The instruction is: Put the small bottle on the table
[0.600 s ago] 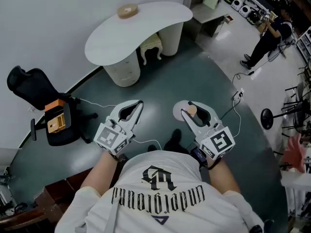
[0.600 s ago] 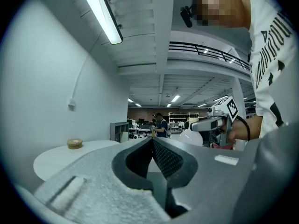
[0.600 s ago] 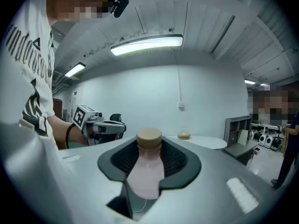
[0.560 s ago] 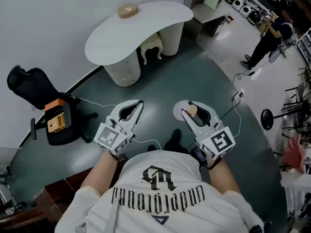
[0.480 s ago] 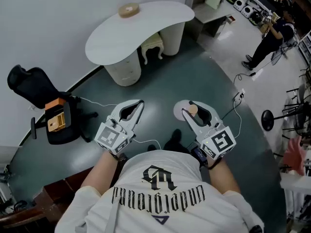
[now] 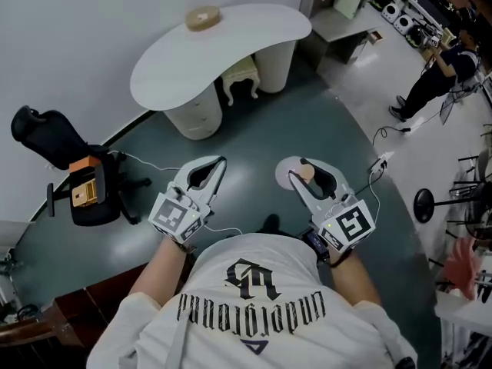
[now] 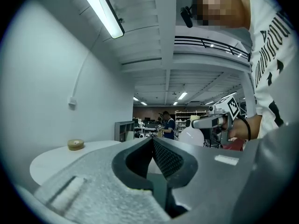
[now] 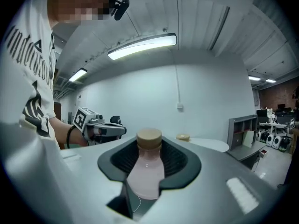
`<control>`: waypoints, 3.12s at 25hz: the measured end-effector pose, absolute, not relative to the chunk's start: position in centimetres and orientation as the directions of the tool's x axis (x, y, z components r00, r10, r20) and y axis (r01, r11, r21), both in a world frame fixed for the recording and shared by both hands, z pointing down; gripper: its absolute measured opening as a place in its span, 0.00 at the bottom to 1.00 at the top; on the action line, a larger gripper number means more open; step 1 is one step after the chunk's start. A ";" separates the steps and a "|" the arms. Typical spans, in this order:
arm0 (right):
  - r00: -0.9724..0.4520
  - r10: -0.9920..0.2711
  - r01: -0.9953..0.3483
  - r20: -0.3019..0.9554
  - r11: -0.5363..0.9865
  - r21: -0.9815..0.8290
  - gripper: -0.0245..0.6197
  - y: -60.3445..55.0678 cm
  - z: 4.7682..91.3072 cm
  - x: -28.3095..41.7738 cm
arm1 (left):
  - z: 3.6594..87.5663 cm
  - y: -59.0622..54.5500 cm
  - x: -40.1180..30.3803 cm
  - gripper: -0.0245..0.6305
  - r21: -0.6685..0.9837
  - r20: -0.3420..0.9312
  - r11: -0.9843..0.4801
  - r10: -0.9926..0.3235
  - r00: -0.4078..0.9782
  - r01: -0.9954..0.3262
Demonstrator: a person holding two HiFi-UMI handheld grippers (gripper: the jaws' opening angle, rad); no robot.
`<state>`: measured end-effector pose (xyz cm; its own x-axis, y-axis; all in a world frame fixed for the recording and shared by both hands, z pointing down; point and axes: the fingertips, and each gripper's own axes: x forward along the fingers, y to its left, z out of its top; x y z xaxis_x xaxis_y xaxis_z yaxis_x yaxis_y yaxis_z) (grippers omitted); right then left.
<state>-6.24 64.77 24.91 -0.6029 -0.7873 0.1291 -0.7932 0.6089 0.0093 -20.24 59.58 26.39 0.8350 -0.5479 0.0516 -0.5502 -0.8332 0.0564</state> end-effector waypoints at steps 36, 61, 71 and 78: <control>-0.527 -0.832 -0.841 0.176 0.540 0.037 0.25 44.7 26.2 8.1 | 29.0 38.0 -3.3 0.05 0.094 0.064 -0.894 -0.434 0.899 -0.438; -0.515 -0.837 -0.852 0.185 0.524 -0.004 0.25 16.6 26.9 -0.4 | 30.7 12.2 -12.1 0.05 0.149 0.088 -0.897 -0.408 0.909 -0.417; -0.584 -0.794 -0.806 0.170 0.592 -0.006 0.25 10.2 27.4 -1.1 | 30.2 7.6 -13.4 0.05 0.134 0.080 -0.859 -0.487 0.870 -0.494; -0.636 -0.751 -0.765 0.177 0.644 -0.015 0.25 4.3 28.0 0.0 | 31.0 2.9 -12.7 0.05 0.142 0.096 -0.821 -0.544 0.834 -0.552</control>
